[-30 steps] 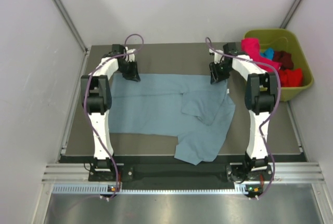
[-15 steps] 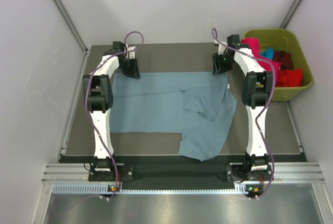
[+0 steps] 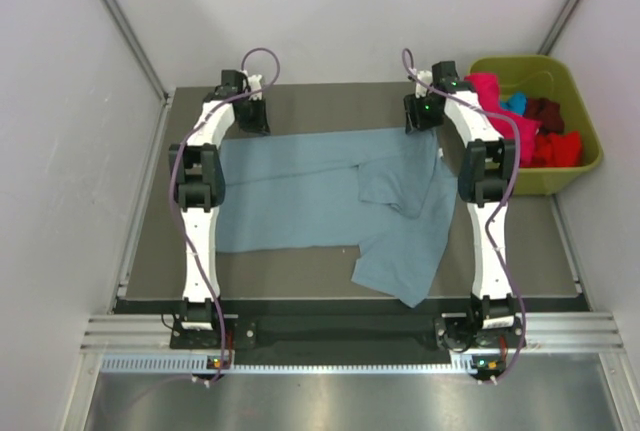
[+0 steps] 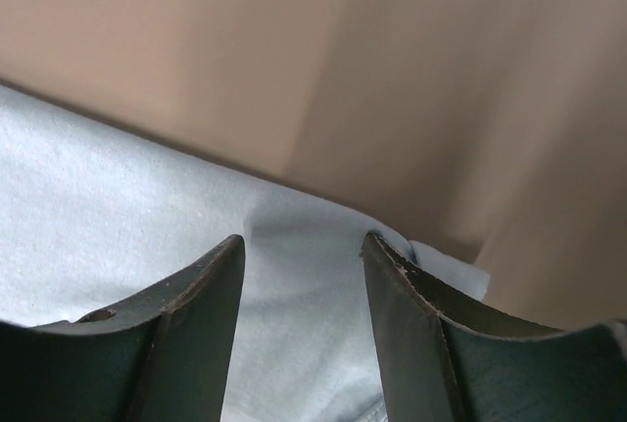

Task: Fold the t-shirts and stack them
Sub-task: Fold the tshirt

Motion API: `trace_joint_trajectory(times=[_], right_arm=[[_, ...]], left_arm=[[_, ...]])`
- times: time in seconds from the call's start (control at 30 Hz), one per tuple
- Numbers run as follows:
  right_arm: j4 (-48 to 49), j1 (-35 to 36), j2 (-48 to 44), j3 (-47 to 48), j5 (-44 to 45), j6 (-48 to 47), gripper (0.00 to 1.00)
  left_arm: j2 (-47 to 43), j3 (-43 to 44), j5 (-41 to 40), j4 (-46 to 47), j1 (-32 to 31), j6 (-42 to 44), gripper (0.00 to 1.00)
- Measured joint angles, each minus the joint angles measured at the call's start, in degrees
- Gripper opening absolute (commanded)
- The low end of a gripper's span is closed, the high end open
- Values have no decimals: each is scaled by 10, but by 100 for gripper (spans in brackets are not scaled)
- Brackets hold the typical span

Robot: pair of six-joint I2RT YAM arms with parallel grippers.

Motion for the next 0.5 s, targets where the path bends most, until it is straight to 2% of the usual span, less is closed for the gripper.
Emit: trace_joint_trajectory(times=[0.23, 0.4, 0.5], right_arm=[[22, 2, -22, -22, 16, -4, 55], [42, 3, -123, -120, 29, -21, 56], [41, 0, -173, -147, 33, -30, 56]], left_arm=[[-12, -9, -34, 10, 0, 0, 27], [-75, -74, -55, -3, 6, 4, 43], [-105, -98, -53, -3, 19, -3, 43]])
